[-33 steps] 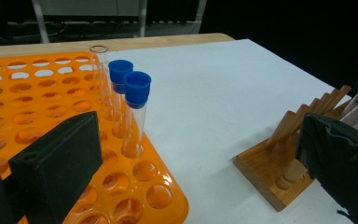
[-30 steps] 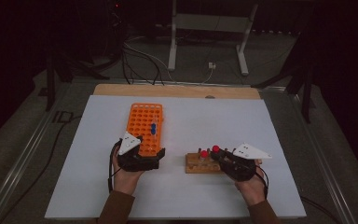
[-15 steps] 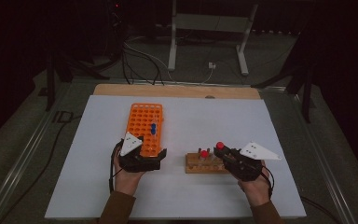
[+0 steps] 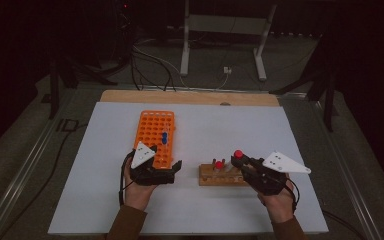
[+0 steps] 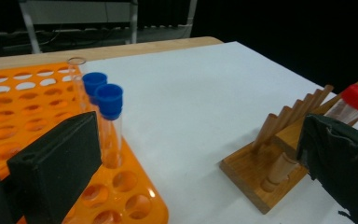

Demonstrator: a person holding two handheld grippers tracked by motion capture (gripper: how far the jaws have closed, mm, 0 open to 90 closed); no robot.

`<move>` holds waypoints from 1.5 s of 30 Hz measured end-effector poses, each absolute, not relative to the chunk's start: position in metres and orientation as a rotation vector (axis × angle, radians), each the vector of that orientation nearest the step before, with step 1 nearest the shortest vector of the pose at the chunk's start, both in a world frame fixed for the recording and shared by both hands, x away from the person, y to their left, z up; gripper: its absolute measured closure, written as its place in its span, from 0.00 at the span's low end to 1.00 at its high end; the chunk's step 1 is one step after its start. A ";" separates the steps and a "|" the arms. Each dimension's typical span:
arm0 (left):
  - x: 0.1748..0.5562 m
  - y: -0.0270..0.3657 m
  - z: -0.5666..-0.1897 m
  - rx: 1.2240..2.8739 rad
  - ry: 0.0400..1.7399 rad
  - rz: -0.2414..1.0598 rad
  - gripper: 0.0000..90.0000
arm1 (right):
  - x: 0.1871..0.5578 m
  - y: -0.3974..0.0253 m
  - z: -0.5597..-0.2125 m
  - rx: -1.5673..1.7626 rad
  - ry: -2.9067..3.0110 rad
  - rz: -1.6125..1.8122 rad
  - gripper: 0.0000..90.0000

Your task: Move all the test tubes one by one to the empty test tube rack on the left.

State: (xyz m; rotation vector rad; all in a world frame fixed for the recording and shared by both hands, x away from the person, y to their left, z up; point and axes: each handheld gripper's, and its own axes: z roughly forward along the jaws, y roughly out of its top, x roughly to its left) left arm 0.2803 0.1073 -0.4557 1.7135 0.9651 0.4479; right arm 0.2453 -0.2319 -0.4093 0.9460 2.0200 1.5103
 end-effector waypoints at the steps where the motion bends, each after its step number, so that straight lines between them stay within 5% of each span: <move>1: 0.280 0.107 -0.455 1.712 0.960 0.448 0.01 | 0.245 -0.232 -0.408 0.941 2.026 1.514 0.83; 35: 0.245 0.050 -0.438 1.867 0.639 0.356 0.09 | 0.229 -0.193 -0.409 0.819 2.182 1.544 0.83; 45: 0.233 0.034 -0.442 1.931 0.516 0.350 0.58 | 0.226 -0.181 -0.415 0.784 2.239 1.546 0.83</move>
